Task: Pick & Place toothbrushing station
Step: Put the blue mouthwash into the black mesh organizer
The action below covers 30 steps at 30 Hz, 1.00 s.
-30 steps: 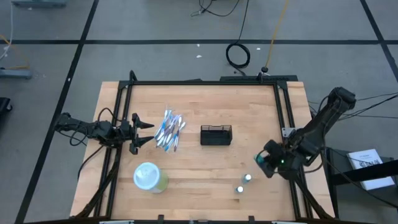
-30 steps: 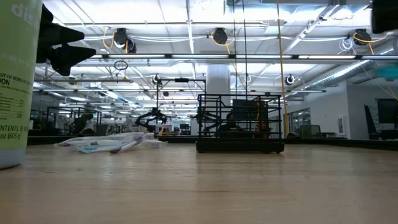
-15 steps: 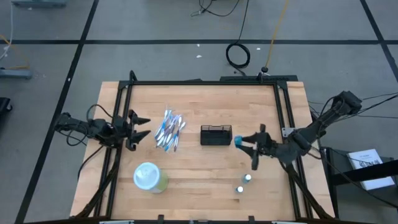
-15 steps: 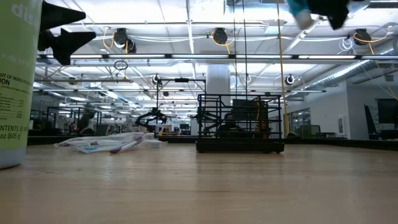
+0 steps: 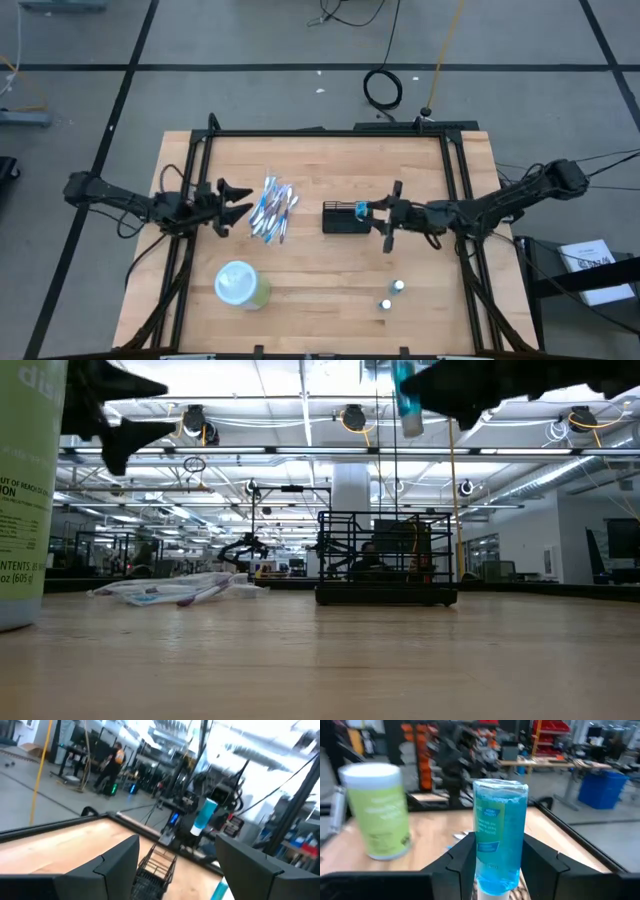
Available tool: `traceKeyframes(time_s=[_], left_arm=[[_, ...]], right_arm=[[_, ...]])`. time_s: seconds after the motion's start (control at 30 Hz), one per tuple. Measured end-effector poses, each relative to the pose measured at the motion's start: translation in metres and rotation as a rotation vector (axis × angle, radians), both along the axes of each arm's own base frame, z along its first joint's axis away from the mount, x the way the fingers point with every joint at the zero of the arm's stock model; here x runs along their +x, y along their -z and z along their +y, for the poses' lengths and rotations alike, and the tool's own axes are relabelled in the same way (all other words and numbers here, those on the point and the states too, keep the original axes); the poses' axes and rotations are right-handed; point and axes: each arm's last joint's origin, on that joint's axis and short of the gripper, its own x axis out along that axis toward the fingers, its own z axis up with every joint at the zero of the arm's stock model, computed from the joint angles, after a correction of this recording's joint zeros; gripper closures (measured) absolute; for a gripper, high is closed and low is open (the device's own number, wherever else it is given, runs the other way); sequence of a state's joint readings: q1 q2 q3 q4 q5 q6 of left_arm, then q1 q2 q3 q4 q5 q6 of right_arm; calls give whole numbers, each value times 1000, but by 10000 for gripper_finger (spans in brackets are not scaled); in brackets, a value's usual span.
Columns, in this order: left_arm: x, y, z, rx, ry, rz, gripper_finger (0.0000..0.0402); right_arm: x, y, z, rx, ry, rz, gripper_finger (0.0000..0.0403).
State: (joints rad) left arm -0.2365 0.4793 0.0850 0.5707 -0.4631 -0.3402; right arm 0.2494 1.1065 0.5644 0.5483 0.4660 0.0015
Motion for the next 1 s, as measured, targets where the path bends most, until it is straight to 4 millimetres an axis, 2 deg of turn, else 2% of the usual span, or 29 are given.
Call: traceKeyframes(time_s=[0.1, 0.33, 0.47, 0.57, 0.67, 0.77, 0.9, 1.0], left_arm=[[30, -19, -2, 24, -5, 104, 133], [135, -73, 4, 103, 26, 423, 133], [188, -84, 16, 104, -20, 594, 133], [221, -94, 23, 143, -35, 616, 133], [247, -97, 27, 204, -20, 642, 133], [264, -96, 28, 228, -4, 679, 133], [273, -104, 29, 226, -5, 684, 133], [281, -97, 30, 215, 17, 684, 133]], right_arm=[[3, 5, -8, -23, 34, 40, 277], [5, 16, -22, -75, 94, 151, 277], [5, 20, -25, -77, 108, 186, 277], [5, 19, -26, -83, 109, 188, 277], [4, 20, -26, -105, 125, 199, 277], [3, 22, -28, -145, 173, 231, 277], [2, 24, -29, -162, 205, 261, 277], [2, 25, -29, -163, 202, 262, 277]])
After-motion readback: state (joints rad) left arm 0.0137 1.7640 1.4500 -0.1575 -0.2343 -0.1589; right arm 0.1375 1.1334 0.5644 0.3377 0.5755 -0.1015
